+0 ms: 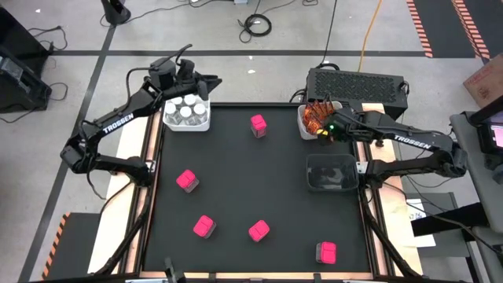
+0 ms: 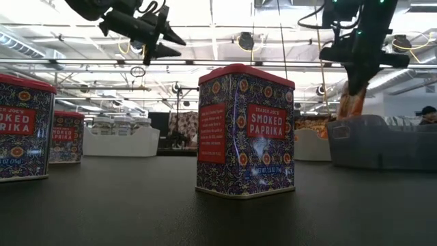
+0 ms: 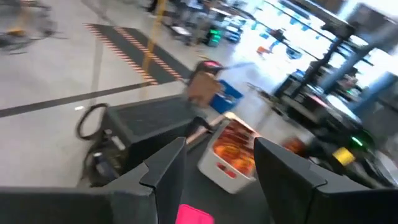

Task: Sort spices by type
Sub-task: Put the orange seasoning bag into the right white bin

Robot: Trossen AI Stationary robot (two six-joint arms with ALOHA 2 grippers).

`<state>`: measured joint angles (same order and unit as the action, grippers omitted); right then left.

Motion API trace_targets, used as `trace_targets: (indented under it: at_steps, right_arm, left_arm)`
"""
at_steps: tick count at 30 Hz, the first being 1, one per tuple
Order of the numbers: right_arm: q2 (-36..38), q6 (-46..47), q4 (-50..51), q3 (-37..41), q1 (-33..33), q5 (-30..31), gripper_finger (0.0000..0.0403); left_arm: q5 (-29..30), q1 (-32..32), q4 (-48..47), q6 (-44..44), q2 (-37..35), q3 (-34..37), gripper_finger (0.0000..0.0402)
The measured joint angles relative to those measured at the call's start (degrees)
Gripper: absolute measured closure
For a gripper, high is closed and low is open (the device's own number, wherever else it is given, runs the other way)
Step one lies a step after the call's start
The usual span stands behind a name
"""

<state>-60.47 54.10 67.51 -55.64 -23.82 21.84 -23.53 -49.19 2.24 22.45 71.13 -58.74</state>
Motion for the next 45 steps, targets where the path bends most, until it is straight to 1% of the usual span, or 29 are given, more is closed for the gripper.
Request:
trace_targets:
  at_steps: [4,8,11,14,16,19,22,26,29,34,37,41,45]
  right_arm:
    - [-0.2,3.8,-1.7,0.0,-2.4,-0.7,0.0403]
    - [-1.2,6.6,-3.6,-0.1,-4.8,0.7,0.0403]
    - [-2.3,7.9,-4.7,-0.1,-6.4,0.6,0.0403]
    - [-3.7,8.2,-5.4,-0.1,-7.4,0.6,0.0403]
    - [-5.1,7.9,-5.8,-0.1,-8.3,0.8,0.0403]
    - [-7.5,6.8,-6.8,-0.1,-9.7,2.0,0.0403]
    - [-9.8,3.1,-9.8,-0.1,-11.5,2.0,0.0403]
    - [-11.7,-3.7,-13.5,-0.1,-13.9,2.2,0.0403]
    - [-12.6,-8.6,-16.6,-0.1,-15.5,2.2,0.0403]
    - [-12.9,-14.5,-20.0,-0.1,-16.7,1.5,0.0403]
    - [-12.9,-17.1,-19.8,-0.1,-16.8,0.0,0.0403]
    - [-12.9,-18.4,-19.3,-0.1,-16.7,-2.7,0.0403]
    - [-12.9,-17.3,-19.7,-0.1,-16.8,-4.4,0.0403]
  left_arm:
    - [-3.9,0.0,-0.4,-4.5,0.0,0.1,0.0210]
    - [-5.7,0.0,-1.6,-6.4,-0.9,3.4,0.0210]
    - [-7.5,1.6,-1.8,-7.8,-3.5,6.9,0.0210]
    - [-7.2,4.2,-1.4,-9.5,-6.7,8.8,0.0210]
    - [-5.3,6.3,-1.4,-11.7,-8.3,9.5,0.0210]
    - [-1.7,8.8,-1.5,-12.3,-9.2,9.6,0.0210]
    - [1.0,10.9,-1.3,-12.3,-9.4,9.6,0.0210]
    - [7.4,12.4,-2.4,-12.2,-9.3,9.6,0.0210]
    - [11.2,12.6,-2.7,-9.4,-9.3,9.6,0.0210]
    - [12.7,12.6,-2.8,-4.9,-9.3,9.6,0.0210]
    - [14.1,12.6,-3.1,-4.4,-9.3,9.6,0.0210]
    - [17.7,12.6,-2.9,-6.7,-8.1,9.6,0.0210]
    - [18.4,12.2,1.4,-9.6,-5.9,9.6,0.0210]
